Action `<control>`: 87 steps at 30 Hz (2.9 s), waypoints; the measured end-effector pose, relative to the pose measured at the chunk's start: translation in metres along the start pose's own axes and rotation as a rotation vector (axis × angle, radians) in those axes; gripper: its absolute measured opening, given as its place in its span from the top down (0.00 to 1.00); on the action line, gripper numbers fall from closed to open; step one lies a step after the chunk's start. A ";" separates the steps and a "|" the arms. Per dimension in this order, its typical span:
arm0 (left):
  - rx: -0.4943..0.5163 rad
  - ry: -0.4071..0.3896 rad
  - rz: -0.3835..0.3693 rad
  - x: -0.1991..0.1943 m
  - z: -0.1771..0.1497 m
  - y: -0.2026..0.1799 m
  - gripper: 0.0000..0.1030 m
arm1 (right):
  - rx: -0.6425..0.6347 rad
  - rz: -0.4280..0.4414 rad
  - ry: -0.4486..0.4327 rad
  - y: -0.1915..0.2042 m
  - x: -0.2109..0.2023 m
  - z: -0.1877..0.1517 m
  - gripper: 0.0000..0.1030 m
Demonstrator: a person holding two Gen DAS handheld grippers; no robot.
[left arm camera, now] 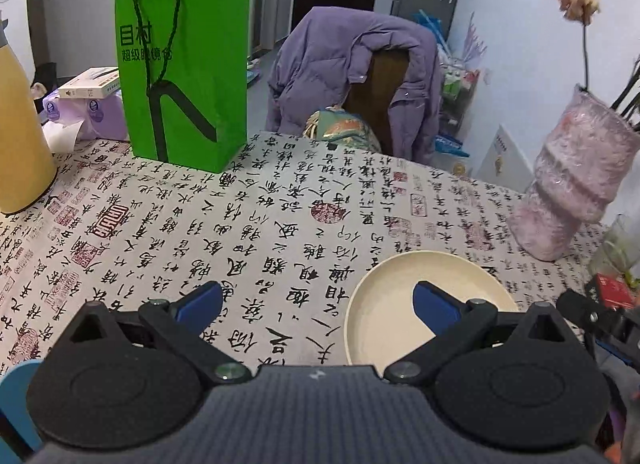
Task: Organize plates and bowls
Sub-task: 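Move both grippers toward another cream plate beside the pink vase, then close the right gripper on the plate rim while the left gripper grips it too, then tilt the gripped cream plate up off the table with both grippers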
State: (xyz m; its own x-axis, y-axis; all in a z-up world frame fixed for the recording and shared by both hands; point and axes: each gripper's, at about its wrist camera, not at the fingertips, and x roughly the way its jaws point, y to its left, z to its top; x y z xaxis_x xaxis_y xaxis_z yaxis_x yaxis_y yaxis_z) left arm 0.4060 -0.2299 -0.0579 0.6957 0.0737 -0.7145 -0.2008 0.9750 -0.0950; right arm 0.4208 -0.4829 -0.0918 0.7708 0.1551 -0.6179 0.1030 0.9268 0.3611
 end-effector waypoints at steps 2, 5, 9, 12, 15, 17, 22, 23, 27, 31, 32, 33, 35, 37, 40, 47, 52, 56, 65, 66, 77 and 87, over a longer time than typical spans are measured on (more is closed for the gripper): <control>0.002 0.036 0.008 0.013 0.000 -0.005 0.00 | 0.004 -0.010 0.019 -0.003 0.006 -0.002 0.06; -0.010 0.100 0.024 0.033 -0.001 -0.010 0.00 | -0.001 -0.039 0.062 -0.006 0.019 -0.005 0.08; -0.029 0.152 0.039 0.053 -0.001 -0.014 0.00 | -0.009 -0.051 0.110 -0.007 0.033 -0.011 0.14; -0.011 0.209 0.035 0.069 -0.002 -0.019 0.00 | -0.004 -0.036 0.137 -0.009 0.039 -0.013 0.19; 0.015 0.207 0.044 0.075 -0.003 -0.025 0.00 | 0.002 -0.031 0.143 -0.010 0.042 -0.015 0.27; 0.049 0.197 0.056 0.078 -0.006 -0.030 0.00 | 0.004 -0.033 0.147 -0.010 0.044 -0.015 0.33; 0.093 0.216 0.058 0.087 -0.011 -0.039 0.07 | 0.011 -0.059 0.183 -0.012 0.053 -0.019 0.36; 0.100 0.214 0.064 0.087 -0.012 -0.040 0.11 | 0.010 -0.065 0.185 -0.012 0.053 -0.019 0.38; 0.124 0.233 0.061 0.094 -0.017 -0.045 0.28 | 0.011 -0.063 0.197 -0.012 0.056 -0.021 0.42; 0.150 0.249 0.067 0.099 -0.021 -0.050 0.39 | 0.017 -0.062 0.202 -0.012 0.060 -0.023 0.50; 0.155 0.257 0.070 0.100 -0.022 -0.051 0.46 | 0.016 -0.063 0.207 -0.011 0.061 -0.023 0.57; 0.152 0.253 0.066 0.100 -0.022 -0.051 0.57 | 0.015 -0.063 0.212 -0.011 0.062 -0.024 0.59; 0.164 0.256 0.059 0.099 -0.021 -0.055 0.70 | 0.013 -0.056 0.223 -0.009 0.065 -0.026 0.68; 0.188 0.248 0.083 0.098 -0.022 -0.059 0.71 | 0.006 -0.068 0.232 -0.008 0.068 -0.028 0.70; 0.194 0.236 0.092 0.098 -0.024 -0.060 0.72 | 0.006 -0.076 0.229 -0.008 0.070 -0.030 0.74; 0.219 0.218 0.117 0.098 -0.025 -0.064 0.72 | -0.026 -0.094 0.216 -0.003 0.071 -0.032 0.74; 0.214 0.203 0.124 0.096 -0.026 -0.063 0.71 | -0.049 -0.092 0.207 0.001 0.070 -0.032 0.75; 0.214 0.181 0.123 0.091 -0.024 -0.062 0.71 | -0.058 -0.094 0.193 0.002 0.068 -0.032 0.79; 0.196 0.162 0.113 0.081 -0.019 -0.054 0.71 | -0.059 -0.066 0.176 0.004 0.066 -0.031 0.82; 0.196 0.158 0.111 0.080 -0.019 -0.053 0.71 | -0.060 -0.065 0.174 0.004 0.065 -0.031 0.82; 0.178 0.124 0.097 0.068 -0.012 -0.044 0.71 | -0.075 -0.031 0.136 0.011 0.057 -0.030 0.83; 0.165 0.099 0.083 0.060 -0.010 -0.038 0.71 | -0.083 -0.014 0.109 0.015 0.051 -0.029 0.83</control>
State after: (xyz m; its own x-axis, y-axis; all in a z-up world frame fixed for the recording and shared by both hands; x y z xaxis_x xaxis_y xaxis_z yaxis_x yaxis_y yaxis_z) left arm 0.4481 -0.2648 -0.1040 0.6087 0.1425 -0.7805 -0.1338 0.9881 0.0760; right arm 0.4437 -0.4511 -0.1379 0.6964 0.1739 -0.6963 0.0572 0.9537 0.2954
